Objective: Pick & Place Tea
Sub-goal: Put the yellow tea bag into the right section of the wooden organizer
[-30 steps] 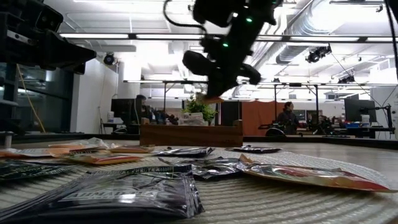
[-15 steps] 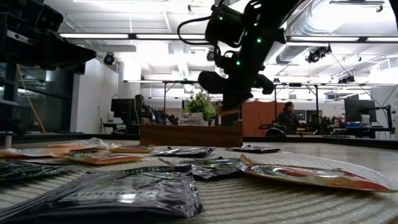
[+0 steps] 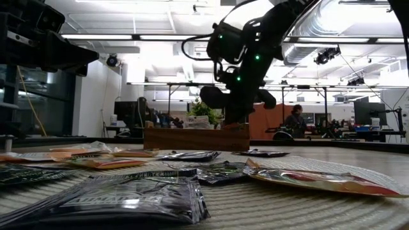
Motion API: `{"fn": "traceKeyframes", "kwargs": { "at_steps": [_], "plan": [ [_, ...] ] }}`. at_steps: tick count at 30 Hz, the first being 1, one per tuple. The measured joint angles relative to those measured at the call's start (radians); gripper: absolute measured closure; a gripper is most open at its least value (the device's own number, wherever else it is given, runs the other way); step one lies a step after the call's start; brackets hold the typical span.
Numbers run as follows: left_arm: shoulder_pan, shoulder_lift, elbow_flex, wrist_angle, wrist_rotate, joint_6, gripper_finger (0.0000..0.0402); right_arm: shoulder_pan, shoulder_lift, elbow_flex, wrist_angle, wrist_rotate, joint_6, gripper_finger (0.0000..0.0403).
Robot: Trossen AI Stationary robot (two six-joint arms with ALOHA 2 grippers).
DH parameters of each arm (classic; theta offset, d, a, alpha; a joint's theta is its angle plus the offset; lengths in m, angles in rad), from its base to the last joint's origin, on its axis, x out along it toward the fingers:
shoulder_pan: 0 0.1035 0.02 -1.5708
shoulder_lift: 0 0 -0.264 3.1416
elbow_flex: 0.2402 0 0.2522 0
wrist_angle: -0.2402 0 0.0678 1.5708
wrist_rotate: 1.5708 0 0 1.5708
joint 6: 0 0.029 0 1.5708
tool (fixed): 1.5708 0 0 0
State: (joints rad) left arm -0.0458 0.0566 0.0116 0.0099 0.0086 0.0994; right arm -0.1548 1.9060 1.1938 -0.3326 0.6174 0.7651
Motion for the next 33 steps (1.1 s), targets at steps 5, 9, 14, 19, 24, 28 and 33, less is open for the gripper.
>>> {"fn": "traceKeyframes", "kwargs": {
  "at_steps": [5, 9, 14, 19, 24, 28, 33],
  "plan": [
    [0.000, 0.000, 0.000, 0.000, 0.000, 0.000, 0.0401, -0.007, 0.000, 0.000, 0.002, -0.002, 0.003, 0.0391],
    [0.000, 0.000, 0.000, 0.000, 0.000, 0.000, 0.0401, -0.013, 0.000, 0.000, 0.001, -0.013, 0.004, 0.0352],
    [0.000, 0.000, 0.000, 0.000, 0.000, 0.000, 0.0401, -0.016, 0.000, 0.000, -0.009, -0.019, 0.002, 0.0305],
    [0.000, 0.000, 0.000, 0.000, 0.000, 0.000, 0.0401, -0.016, 0.000, 0.000, -0.009, -0.015, -0.010, 0.0280],
    [0.000, 0.000, 0.000, 0.000, 0.000, 0.000, 0.0401, -0.016, -0.004, 0.001, -0.001, -0.041, -0.062, 0.0260],
    [0.000, 0.000, 0.000, 0.000, 0.000, 0.000, 0.0401, -0.016, -0.023, 0.002, 0.000, -0.044, -0.083, 0.0244],
    [0.000, 0.000, 0.000, 0.000, 0.000, 0.000, 0.0401, -0.012, -0.059, 0.002, -0.006, -0.052, -0.125, 0.0229]
  ]
}}
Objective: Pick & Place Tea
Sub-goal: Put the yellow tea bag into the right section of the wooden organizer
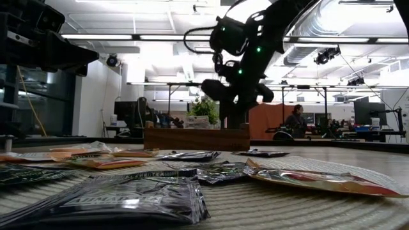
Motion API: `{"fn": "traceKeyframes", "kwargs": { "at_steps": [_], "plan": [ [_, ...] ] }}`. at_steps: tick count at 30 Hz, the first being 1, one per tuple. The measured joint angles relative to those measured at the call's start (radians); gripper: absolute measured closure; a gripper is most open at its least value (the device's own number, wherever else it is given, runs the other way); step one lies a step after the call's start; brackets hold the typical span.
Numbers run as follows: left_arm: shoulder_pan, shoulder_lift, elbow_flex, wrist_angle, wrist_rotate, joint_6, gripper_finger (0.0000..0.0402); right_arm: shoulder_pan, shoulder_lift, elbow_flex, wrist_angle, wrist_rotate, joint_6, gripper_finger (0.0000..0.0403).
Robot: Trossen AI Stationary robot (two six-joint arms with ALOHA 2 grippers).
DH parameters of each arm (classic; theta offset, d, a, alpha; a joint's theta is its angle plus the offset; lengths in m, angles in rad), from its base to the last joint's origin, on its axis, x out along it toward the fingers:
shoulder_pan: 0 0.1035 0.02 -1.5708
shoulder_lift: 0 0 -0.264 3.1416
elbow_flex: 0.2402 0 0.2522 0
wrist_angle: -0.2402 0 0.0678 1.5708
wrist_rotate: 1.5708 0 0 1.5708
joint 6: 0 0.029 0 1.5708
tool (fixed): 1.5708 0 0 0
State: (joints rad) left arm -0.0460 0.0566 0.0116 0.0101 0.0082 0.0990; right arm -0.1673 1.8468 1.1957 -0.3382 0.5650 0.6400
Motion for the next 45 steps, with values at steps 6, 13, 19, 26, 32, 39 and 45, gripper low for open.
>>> {"fn": "traceKeyframes", "kwargs": {
  "at_steps": [6, 13, 19, 26, 32, 39, 45],
  "plan": [
    [0.000, 0.000, 0.000, 0.000, 0.000, 0.000, 0.0401, 0.042, -0.075, 0.000, -0.017, -0.073, -0.128, 0.0227],
    [0.000, 0.000, 0.000, 0.000, 0.000, 0.000, 0.0401, 0.155, -0.155, 0.002, -0.065, -0.248, -0.224, 0.0226],
    [0.000, 0.000, 0.000, 0.000, 0.000, 0.000, 0.0401, 0.279, -0.174, 0.002, -0.114, -0.362, -0.150, 0.0226],
    [0.000, 0.000, 0.000, 0.000, 0.000, 0.000, 0.0401, 0.406, -0.173, 0.001, -0.155, -0.449, -0.018, 0.0226],
    [0.000, 0.000, 0.000, 0.000, 0.000, 0.000, 0.0401, 0.508, -0.157, 0.001, -0.166, -0.501, 0.109, 0.0226],
    [0.000, 0.000, 0.000, 0.000, 0.000, 0.000, 0.0401, 0.583, -0.122, 0.000, -0.189, -0.643, 0.211, 0.0226],
    [0.000, 0.000, 0.000, 0.000, 0.000, 0.000, 0.0401, 0.600, -0.120, -0.001, -0.232, -0.693, 0.288, 0.0226]
  ]
}}
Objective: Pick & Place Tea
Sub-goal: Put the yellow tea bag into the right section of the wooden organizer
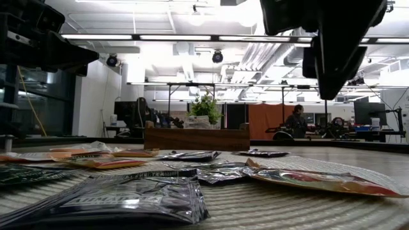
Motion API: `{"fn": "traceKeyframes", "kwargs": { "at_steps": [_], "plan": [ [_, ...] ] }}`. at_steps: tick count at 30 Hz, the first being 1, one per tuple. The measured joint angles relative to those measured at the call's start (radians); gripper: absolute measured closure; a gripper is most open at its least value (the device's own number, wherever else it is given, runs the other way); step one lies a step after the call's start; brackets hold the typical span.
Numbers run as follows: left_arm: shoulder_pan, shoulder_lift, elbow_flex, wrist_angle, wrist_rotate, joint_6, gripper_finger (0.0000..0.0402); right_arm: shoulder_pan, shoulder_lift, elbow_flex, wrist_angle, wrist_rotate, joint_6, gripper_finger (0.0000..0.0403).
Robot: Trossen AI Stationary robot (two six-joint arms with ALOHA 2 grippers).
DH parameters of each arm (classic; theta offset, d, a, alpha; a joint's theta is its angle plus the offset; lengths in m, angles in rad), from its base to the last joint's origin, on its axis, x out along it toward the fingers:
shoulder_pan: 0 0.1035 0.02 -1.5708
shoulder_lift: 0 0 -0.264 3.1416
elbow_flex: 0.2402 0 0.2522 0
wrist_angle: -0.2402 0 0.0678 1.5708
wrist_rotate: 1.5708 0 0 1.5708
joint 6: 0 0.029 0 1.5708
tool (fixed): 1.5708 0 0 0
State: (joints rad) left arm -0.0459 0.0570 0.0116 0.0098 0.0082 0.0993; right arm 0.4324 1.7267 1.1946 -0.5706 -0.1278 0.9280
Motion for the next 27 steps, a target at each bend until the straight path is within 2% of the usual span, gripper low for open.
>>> {"fn": "traceKeyframes", "kwargs": {
  "at_steps": [4, 12, 27],
  "plan": [
    [0.000, 0.000, 0.000, 0.000, 0.000, 0.000, 0.0401, 0.017, 0.016, 0.001, 0.038, -0.013, 0.039, 0.0226],
    [0.000, 0.000, 0.000, 0.000, 0.000, 0.000, 0.0401, 0.043, 0.159, 0.001, 0.209, -0.064, 0.102, 0.0226],
    [0.000, 0.000, 0.000, 0.000, 0.000, 0.000, 0.0401, 0.055, 0.192, 0.001, 0.239, 0.019, 0.068, 0.0226]
  ]
}}
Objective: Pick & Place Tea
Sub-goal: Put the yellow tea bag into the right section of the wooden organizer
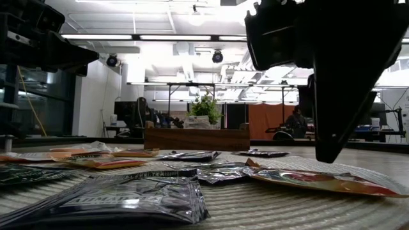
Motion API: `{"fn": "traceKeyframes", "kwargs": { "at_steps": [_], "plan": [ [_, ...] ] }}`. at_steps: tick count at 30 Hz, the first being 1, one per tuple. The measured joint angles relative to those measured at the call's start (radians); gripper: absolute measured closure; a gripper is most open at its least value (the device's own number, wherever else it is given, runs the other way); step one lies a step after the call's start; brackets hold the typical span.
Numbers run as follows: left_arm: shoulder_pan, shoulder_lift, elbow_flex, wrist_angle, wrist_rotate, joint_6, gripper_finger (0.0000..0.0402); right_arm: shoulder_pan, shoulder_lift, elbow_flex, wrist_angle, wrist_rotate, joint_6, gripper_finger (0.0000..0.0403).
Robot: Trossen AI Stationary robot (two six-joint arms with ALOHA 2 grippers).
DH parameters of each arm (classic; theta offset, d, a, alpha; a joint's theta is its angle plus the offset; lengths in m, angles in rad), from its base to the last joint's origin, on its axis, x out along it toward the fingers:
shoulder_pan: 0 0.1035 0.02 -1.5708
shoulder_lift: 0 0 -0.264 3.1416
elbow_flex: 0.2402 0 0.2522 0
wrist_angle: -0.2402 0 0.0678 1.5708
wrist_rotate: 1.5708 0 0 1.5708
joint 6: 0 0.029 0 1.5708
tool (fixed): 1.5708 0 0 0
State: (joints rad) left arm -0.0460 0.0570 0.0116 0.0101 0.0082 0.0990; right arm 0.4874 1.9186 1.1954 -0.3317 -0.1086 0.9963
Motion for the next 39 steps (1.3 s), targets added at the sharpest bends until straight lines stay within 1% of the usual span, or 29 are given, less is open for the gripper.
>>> {"fn": "traceKeyframes", "kwargs": {
  "at_steps": [6, 10, 18, 21, 25, 28, 33, 39],
  "plan": [
    [0.000, 0.000, 0.000, 0.000, 0.000, 0.000, 0.0401, 0.012, 0.006, 0.001, 0.005, 0.071, -0.110, 0.0226],
    [0.000, 0.000, 0.000, 0.000, 0.000, 0.000, 0.0401, 0.018, 0.008, 0.003, -0.001, 0.088, -0.162, 0.0226],
    [0.000, 0.000, 0.000, 0.000, 0.000, 0.000, 0.0401, 0.036, 0.022, 0.124, -0.160, 0.152, -0.235, 0.0226],
    [0.000, 0.000, 0.000, 0.000, 0.000, 0.000, 0.0401, 0.036, 0.052, 0.155, -0.171, 0.145, -0.238, 0.0226],
    [0.000, 0.000, 0.000, 0.000, 0.000, 0.000, 0.0401, 0.036, 0.103, 0.172, -0.165, 0.110, -0.238, 0.0226],
    [0.000, 0.000, 0.000, 0.000, 0.000, 0.000, 0.0401, 0.037, 0.125, 0.185, -0.161, 0.107, -0.237, 0.0226],
    [0.000, 0.000, 0.000, 0.000, 0.001, 0.000, 0.0401, 0.036, 0.154, 0.187, -0.126, 0.107, -0.216, 0.0226],
    [0.000, 0.000, 0.000, 0.000, 0.000, 0.000, 0.0401, 0.035, 0.203, 0.189, -0.067, 0.072, -0.214, 0.0226]
  ]
}}
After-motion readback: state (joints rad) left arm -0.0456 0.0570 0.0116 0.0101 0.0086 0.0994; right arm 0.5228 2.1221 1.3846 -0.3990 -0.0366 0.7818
